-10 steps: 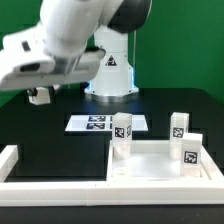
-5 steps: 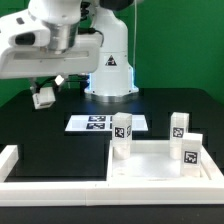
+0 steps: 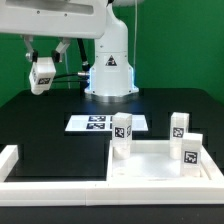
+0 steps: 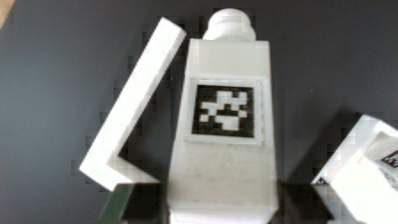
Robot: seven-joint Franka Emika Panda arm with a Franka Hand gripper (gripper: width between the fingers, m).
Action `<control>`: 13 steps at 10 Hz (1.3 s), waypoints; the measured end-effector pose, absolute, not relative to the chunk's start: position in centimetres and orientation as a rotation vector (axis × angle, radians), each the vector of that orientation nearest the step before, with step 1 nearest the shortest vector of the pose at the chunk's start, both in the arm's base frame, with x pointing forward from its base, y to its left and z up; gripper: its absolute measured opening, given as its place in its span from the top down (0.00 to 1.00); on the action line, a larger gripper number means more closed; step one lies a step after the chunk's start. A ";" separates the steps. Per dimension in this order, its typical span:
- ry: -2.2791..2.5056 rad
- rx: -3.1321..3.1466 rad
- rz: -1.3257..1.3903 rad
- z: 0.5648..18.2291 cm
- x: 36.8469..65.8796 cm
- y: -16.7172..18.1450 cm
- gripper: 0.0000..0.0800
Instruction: Assemble square table
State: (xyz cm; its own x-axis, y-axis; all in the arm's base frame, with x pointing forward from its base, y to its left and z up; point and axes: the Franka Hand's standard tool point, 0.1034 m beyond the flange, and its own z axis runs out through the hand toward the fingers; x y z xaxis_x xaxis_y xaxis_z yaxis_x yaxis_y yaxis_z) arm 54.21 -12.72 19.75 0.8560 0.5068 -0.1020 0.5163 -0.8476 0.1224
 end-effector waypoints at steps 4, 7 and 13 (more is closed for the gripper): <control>0.705 2.940 0.191 19.8 55.6 -11.4 0.64; 0.570 2.977 0.405 20.2 62.1 -5.9 0.64; 0.528 2.905 0.538 19.8 63.8 -6.5 0.64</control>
Offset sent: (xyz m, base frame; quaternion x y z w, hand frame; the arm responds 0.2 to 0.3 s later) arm 0.0599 0.0970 0.0013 0.0487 0.1235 0.1081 0.9852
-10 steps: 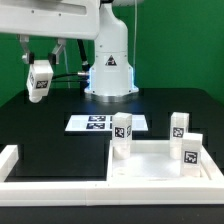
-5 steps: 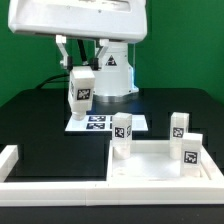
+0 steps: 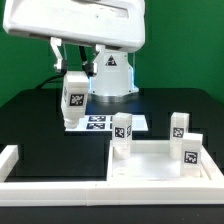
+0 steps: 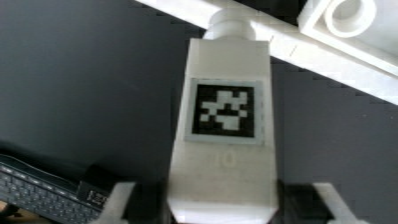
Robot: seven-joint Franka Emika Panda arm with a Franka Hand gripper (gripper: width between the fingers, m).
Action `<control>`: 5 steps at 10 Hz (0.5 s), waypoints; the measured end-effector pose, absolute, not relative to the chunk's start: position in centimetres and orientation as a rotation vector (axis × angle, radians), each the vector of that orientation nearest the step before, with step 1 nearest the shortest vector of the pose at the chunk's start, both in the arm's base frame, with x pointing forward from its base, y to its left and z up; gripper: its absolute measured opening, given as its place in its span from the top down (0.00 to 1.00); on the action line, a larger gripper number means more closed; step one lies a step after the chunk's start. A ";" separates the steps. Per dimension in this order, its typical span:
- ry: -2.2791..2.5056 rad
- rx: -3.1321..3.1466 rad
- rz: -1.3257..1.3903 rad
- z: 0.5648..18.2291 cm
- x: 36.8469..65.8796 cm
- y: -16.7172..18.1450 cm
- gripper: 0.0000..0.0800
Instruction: Assemble square table
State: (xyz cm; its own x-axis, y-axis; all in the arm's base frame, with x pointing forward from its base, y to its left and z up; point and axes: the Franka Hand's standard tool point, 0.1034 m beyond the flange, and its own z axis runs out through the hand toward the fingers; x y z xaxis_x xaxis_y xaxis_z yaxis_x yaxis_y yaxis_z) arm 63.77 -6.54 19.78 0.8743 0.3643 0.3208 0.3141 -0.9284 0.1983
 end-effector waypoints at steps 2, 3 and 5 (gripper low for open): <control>0.471 2.980 0.527 18.1 62.3 -4.5 0.64; 0.468 3.008 0.534 17.6 62.2 -3.0 0.64; 0.471 3.048 0.587 17.2 62.5 -1.8 0.64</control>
Offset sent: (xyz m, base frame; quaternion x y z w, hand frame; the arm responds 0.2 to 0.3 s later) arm 0.0116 0.0750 -0.0126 0.1880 0.0747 0.0758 0.9764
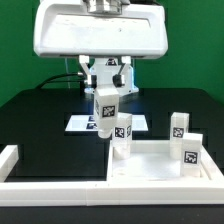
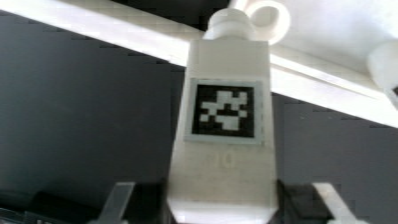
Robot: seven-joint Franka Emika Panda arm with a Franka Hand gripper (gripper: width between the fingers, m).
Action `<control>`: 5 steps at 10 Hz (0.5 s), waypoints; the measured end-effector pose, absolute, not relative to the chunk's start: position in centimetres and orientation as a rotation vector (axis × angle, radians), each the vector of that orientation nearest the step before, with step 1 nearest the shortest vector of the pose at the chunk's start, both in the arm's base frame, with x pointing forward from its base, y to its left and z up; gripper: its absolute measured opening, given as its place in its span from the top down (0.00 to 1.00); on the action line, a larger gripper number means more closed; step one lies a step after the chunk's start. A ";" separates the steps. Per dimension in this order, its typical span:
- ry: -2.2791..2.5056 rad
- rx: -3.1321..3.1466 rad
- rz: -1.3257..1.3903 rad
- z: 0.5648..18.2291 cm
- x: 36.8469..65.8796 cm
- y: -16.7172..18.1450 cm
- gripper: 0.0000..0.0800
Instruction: Assemble square table
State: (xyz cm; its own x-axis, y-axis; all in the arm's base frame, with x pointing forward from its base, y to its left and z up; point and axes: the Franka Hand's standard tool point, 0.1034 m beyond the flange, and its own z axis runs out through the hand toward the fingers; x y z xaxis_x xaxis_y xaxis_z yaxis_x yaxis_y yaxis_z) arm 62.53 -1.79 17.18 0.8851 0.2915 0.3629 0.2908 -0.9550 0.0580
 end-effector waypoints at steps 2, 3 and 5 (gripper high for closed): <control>0.435 3.040 0.621 16.7 62.8 -1.5 0.64; 0.427 3.040 0.621 16.7 62.8 -1.6 0.64; 0.426 3.040 0.617 16.7 62.8 -1.7 0.64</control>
Offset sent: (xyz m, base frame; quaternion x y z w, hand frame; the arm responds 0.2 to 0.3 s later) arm 0.0000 0.0000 0.0000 0.0000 0.0000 0.0000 1.0000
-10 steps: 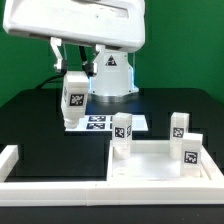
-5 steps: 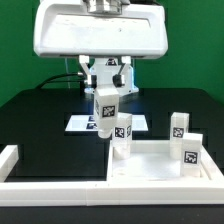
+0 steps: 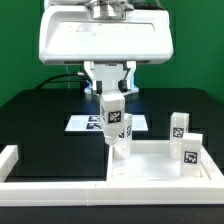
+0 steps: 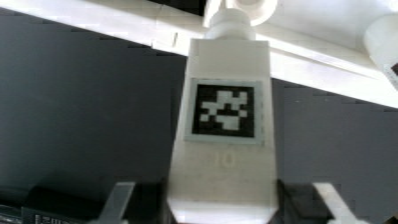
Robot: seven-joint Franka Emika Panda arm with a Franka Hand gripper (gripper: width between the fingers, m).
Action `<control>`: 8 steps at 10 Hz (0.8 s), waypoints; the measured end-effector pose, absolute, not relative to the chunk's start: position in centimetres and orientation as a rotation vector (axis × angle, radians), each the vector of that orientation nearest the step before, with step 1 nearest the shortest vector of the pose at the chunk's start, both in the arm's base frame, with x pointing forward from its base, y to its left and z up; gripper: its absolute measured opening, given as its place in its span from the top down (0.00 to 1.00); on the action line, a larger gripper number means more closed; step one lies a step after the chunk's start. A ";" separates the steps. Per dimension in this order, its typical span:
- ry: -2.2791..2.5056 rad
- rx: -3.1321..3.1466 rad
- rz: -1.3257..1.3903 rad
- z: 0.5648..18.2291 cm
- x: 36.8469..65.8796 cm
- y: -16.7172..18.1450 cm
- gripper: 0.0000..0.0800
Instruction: Assemble square table
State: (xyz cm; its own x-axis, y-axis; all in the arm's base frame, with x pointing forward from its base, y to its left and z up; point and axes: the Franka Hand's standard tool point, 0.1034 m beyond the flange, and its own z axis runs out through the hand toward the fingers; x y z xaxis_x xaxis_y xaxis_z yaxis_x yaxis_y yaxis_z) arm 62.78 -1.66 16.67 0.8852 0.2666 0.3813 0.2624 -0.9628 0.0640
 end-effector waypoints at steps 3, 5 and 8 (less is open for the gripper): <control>0.256 2.912 0.794 15.9 59.7 -3.9 0.64; 0.044 2.921 0.866 14.7 59.0 -3.9 0.64; 0.042 2.954 0.855 14.5 59.0 -3.4 0.64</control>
Offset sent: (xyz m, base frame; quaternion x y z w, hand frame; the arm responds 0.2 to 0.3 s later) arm -0.0310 0.0271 -0.0268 0.0399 0.1353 0.2133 0.9667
